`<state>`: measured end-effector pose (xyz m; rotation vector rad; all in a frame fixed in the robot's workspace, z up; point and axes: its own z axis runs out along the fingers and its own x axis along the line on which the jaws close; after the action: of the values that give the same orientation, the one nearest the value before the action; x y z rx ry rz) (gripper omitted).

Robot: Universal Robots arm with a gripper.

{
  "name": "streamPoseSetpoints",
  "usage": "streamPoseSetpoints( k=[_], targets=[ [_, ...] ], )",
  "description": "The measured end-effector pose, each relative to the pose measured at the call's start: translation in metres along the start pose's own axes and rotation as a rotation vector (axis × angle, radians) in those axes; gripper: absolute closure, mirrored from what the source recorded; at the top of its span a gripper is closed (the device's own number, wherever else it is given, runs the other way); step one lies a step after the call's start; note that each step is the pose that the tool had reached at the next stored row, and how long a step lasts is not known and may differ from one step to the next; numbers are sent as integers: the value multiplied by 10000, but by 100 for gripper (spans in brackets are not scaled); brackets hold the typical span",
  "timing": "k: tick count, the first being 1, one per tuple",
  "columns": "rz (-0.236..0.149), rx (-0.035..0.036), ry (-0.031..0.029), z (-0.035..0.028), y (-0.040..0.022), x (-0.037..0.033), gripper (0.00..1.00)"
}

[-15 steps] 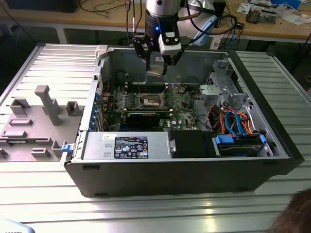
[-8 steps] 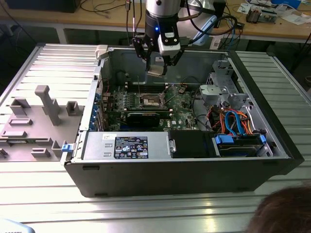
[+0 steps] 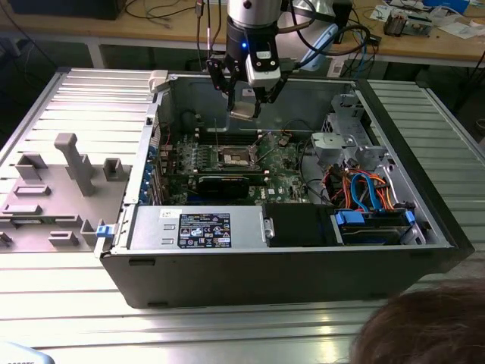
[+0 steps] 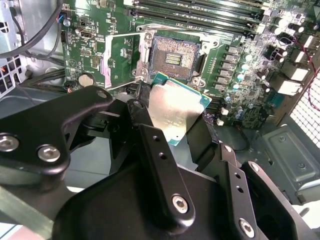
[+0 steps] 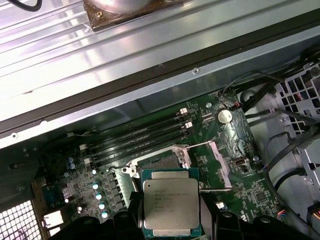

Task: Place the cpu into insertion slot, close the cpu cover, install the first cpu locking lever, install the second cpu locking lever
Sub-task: 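Place the cpu into insertion slot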

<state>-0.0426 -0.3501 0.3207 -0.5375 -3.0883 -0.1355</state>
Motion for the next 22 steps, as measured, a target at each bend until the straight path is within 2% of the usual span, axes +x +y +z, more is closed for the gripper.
streamPoseSetpoints(
  k=[22],
  targets=[
    [406, -7, -34, 14, -1, 0, 45]
  ],
)
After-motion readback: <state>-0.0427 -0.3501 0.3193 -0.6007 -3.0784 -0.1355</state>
